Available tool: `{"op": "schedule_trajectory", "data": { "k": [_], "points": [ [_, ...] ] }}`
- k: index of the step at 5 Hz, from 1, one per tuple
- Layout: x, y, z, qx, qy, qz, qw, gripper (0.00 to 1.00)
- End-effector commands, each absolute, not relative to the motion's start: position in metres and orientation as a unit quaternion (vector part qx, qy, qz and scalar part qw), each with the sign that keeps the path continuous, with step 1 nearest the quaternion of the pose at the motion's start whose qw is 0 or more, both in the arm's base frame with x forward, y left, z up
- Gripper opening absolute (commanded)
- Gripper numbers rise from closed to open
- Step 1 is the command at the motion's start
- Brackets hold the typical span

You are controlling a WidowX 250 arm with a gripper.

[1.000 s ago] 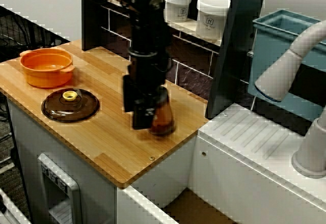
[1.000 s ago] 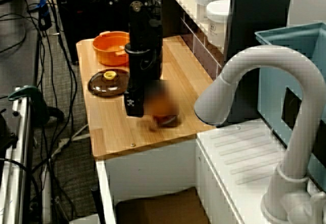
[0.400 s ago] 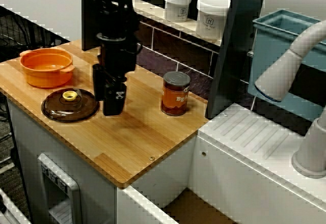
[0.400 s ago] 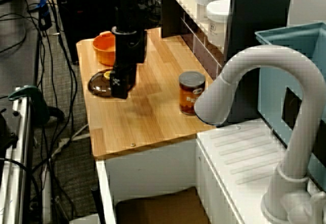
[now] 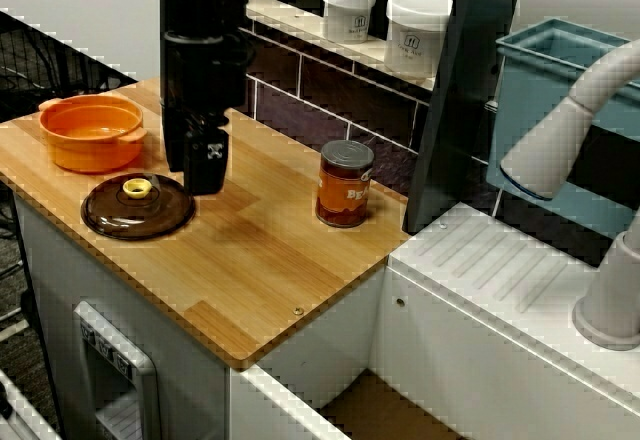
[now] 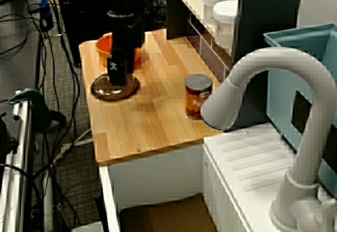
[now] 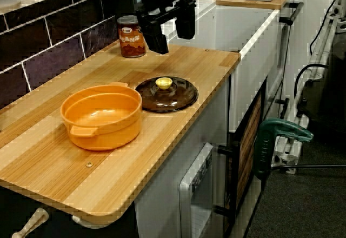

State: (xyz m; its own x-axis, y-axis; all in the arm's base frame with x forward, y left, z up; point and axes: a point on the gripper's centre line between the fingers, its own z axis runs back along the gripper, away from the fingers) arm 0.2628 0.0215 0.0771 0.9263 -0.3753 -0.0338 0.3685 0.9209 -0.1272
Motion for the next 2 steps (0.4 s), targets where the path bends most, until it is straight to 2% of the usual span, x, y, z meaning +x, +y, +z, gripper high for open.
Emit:
{"op": "schedule_trajectory", "data": {
  "k": [1,2],
  "points": [
    [0.267,0.071,0.111,-0.008,-0.026,-0.115,0.993,1.0],
    [0.269,0.104,0.112,0.004,-0.016,-0.098,0.995,1.0]
  ]
}}
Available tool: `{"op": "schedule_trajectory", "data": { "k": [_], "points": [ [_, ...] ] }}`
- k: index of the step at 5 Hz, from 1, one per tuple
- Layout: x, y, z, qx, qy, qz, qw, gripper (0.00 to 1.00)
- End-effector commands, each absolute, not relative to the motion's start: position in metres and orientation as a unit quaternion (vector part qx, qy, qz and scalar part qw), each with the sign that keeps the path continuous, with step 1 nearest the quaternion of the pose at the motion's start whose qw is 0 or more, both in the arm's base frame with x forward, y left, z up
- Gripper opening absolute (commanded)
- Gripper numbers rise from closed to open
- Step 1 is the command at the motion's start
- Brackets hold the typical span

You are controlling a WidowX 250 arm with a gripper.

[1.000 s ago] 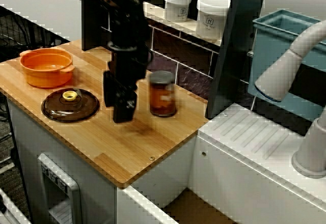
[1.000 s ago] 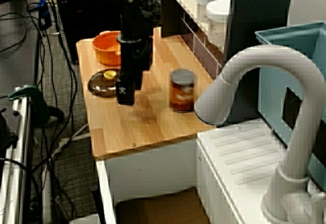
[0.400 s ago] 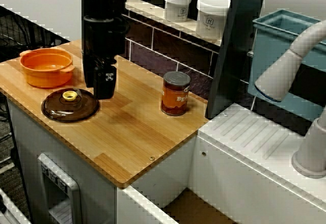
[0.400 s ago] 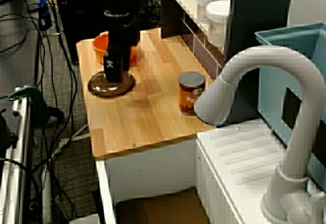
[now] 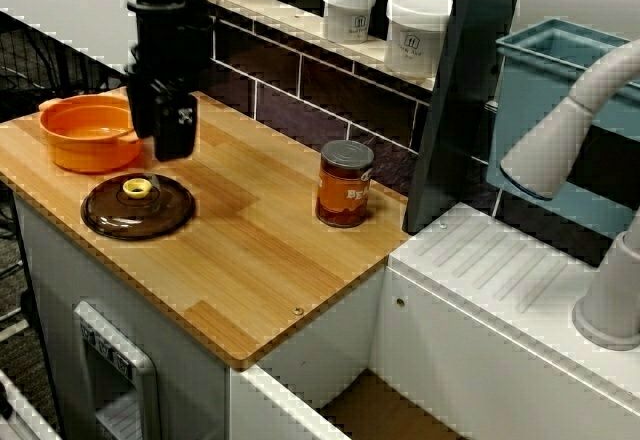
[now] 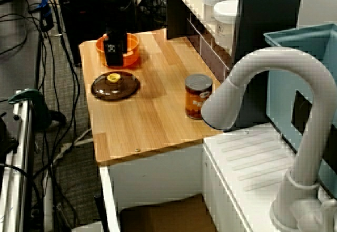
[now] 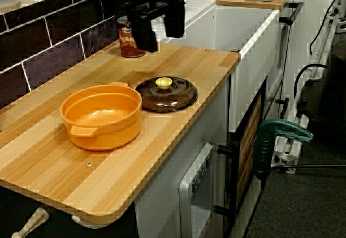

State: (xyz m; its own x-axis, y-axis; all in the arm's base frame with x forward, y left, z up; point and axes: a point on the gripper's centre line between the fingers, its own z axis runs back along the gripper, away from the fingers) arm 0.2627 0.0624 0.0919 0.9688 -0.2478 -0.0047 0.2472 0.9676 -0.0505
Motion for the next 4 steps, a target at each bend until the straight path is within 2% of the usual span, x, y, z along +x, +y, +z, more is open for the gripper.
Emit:
{"op": "schedule_trajectory", "data": {
  "k": [1,2,4],
  "points": [
    [0.267,0.127,0.112,-0.002,-0.009,-0.107,0.994,1.0],
    [0.265,0.152,0.108,0.002,-0.006,-0.168,0.986,1.0],
    [0.255,0.166,0.091,0.023,0.026,-0.342,0.939,1.0]
  ]
}}
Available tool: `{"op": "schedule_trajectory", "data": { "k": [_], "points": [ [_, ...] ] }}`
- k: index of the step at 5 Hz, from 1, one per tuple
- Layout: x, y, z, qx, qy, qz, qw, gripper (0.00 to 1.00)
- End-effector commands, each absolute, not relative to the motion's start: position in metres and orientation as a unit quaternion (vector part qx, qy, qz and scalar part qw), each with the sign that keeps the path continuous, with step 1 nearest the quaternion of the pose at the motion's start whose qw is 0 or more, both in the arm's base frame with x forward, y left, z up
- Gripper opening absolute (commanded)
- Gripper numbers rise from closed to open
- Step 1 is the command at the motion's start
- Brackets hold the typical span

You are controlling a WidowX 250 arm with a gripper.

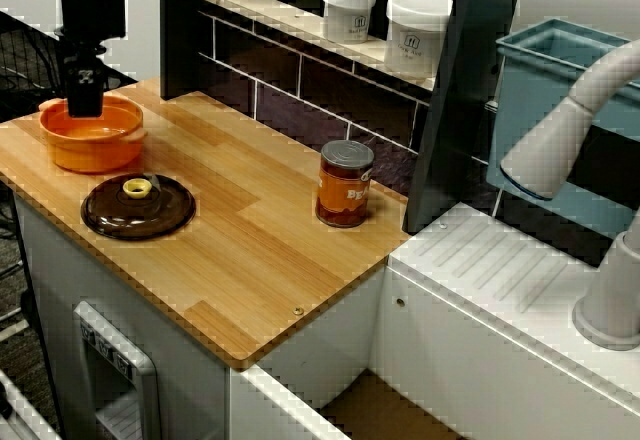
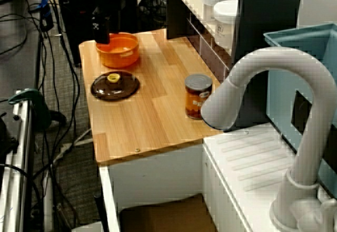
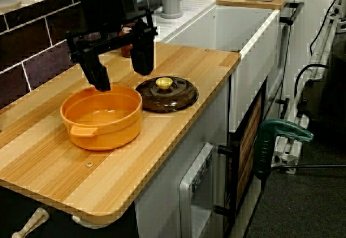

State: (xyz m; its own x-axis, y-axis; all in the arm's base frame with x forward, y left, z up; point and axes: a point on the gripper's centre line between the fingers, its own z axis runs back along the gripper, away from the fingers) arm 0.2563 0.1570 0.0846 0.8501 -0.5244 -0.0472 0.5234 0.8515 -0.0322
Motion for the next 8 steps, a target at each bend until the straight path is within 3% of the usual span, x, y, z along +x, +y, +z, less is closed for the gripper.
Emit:
{"op": "schedule_trajectory", "data": {
  "k": [1,5,6,8],
  "points": [
    [0.249,0.173,0.084,0.017,0.024,-0.348,0.937,1.0],
    [0.245,0.185,0.057,0.025,0.041,-0.319,0.947,1.0],
    [0.246,0.185,0.054,0.053,0.049,-0.299,0.951,0.0],
    [0.249,0.187,0.06,0.046,0.049,-0.292,0.954,0.0]
  ]
}}
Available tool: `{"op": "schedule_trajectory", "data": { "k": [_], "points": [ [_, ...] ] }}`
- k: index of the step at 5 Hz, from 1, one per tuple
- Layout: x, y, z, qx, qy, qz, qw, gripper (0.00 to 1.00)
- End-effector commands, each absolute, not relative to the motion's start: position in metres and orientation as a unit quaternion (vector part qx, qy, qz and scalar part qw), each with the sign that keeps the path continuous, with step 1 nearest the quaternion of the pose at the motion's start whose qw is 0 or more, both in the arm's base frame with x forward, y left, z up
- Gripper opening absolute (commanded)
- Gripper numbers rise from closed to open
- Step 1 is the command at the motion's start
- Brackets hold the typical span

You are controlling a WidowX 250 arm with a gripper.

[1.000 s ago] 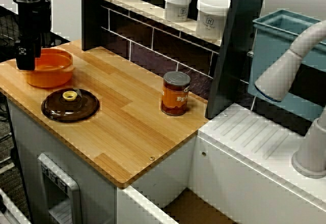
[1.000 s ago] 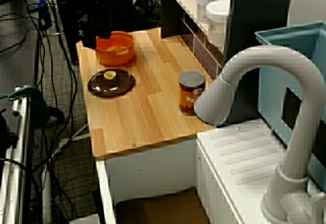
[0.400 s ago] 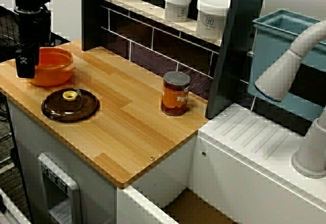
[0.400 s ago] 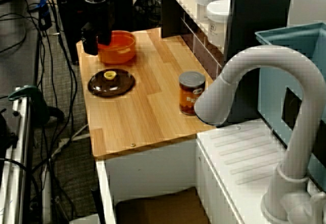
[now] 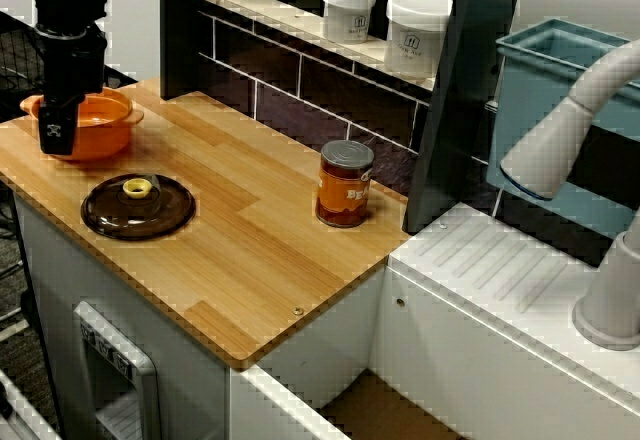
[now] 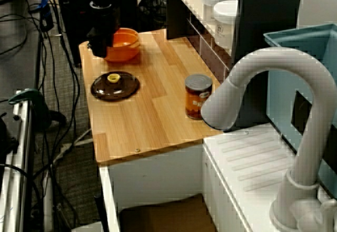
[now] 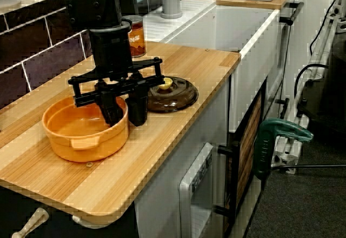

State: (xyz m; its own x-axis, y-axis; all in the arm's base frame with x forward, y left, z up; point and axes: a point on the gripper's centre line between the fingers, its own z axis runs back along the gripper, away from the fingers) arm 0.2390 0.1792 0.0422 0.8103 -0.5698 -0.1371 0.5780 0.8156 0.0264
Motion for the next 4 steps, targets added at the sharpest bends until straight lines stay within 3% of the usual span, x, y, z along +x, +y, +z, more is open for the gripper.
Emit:
{"op": "schedule_trajectory", "data": {
  "k": [1,4],
  "points": [
    [0.25,0.188,0.063,0.04,0.053,-0.288,0.955,0.0],
    [0.263,0.18,0.11,0.036,0.044,-0.278,0.959,0.0]
  ]
}}
